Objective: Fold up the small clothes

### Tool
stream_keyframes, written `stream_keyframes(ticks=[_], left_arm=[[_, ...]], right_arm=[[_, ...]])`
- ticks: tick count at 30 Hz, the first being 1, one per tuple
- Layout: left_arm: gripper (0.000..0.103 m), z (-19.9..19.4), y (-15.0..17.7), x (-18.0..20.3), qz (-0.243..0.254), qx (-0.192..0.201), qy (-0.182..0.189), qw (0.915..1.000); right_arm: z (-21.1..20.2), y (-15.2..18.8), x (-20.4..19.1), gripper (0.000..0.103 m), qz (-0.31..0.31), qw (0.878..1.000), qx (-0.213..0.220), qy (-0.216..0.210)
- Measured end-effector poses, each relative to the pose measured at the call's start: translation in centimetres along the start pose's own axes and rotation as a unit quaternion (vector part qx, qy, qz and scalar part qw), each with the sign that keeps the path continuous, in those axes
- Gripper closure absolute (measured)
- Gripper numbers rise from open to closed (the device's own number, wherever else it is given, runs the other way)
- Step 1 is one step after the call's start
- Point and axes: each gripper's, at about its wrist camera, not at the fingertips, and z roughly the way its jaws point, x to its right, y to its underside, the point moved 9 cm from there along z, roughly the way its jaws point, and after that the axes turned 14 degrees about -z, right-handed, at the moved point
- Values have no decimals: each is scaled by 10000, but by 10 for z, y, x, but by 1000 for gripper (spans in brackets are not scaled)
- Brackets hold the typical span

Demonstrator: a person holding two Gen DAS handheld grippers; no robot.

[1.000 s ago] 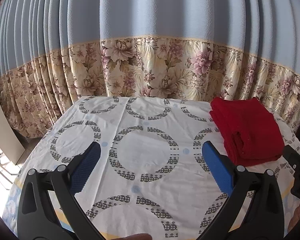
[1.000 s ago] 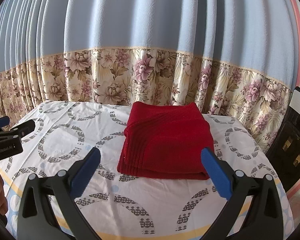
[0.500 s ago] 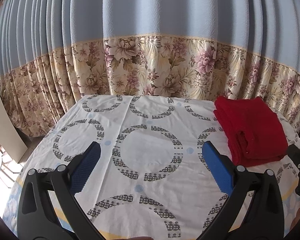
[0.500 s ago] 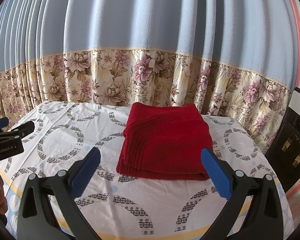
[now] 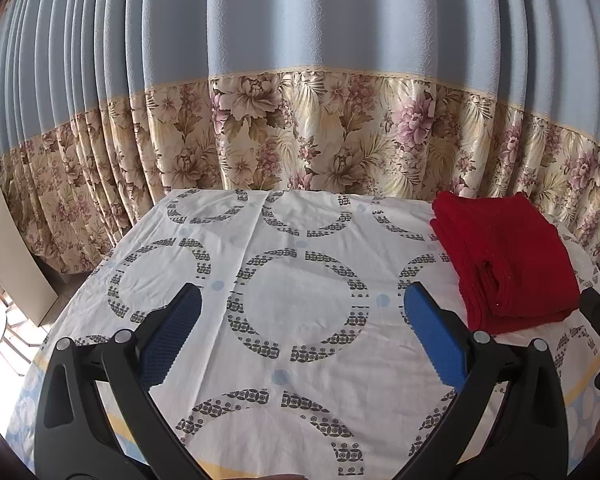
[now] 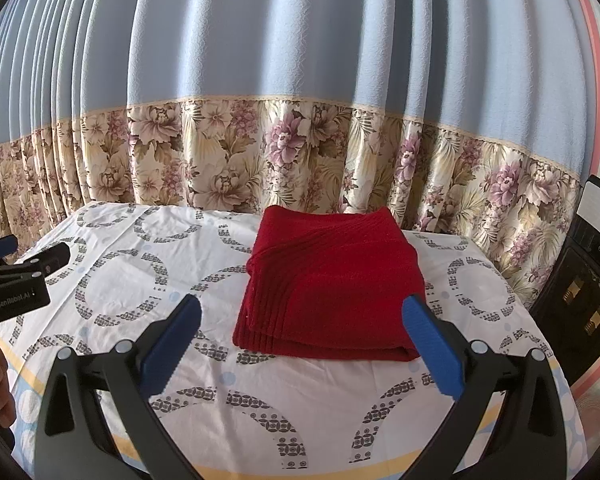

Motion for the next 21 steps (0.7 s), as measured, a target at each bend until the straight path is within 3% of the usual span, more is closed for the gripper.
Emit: stream_keyframes(ticks=[21], left_arm=[[3,1,1,0,12,-32,17,10000]], right_arm=[[1,0,0,2,14,10000,-6,18]])
